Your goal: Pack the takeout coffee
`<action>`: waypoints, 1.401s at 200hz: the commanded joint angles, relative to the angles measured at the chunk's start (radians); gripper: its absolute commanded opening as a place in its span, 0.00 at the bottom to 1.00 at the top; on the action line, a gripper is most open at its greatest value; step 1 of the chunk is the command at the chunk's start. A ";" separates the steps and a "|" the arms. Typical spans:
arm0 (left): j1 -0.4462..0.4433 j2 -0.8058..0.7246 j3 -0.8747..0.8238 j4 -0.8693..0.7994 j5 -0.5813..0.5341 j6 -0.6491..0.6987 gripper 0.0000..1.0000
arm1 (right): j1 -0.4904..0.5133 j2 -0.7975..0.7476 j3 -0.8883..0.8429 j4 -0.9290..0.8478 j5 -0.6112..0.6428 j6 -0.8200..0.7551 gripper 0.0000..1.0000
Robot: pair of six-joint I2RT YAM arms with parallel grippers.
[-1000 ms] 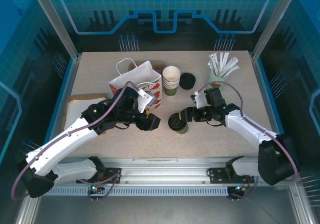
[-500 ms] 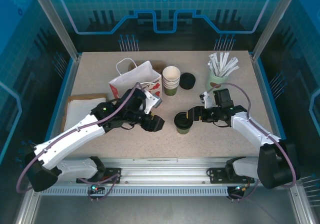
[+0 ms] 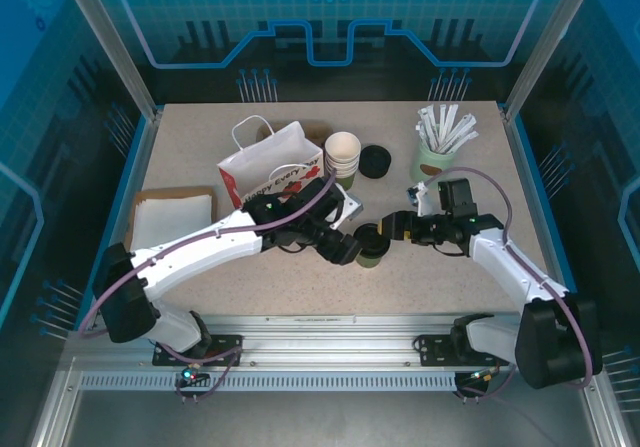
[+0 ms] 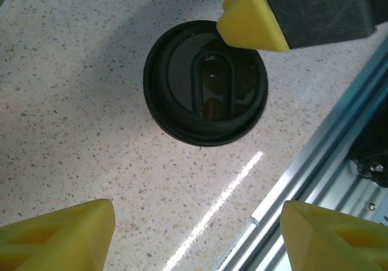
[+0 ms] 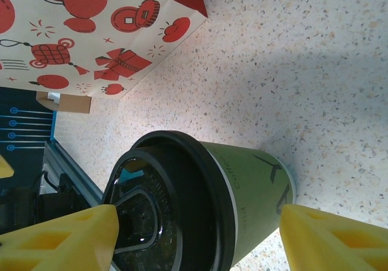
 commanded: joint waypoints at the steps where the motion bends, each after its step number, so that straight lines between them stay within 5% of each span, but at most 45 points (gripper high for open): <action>1: 0.000 0.006 0.029 0.017 -0.027 0.026 0.75 | 0.017 0.036 -0.015 -0.007 -0.039 -0.012 0.72; 146: 0.059 -0.091 -0.061 0.030 -0.037 0.014 0.75 | 0.094 0.080 -0.103 0.186 -0.124 0.113 0.56; 218: 0.078 -0.147 -0.116 -0.006 -0.061 0.005 0.75 | 0.271 0.112 -0.084 0.277 -0.044 0.214 0.56; 280: 0.060 -0.159 -0.141 -0.016 -0.034 -0.016 0.75 | 0.290 0.075 -0.034 0.193 0.000 0.180 0.64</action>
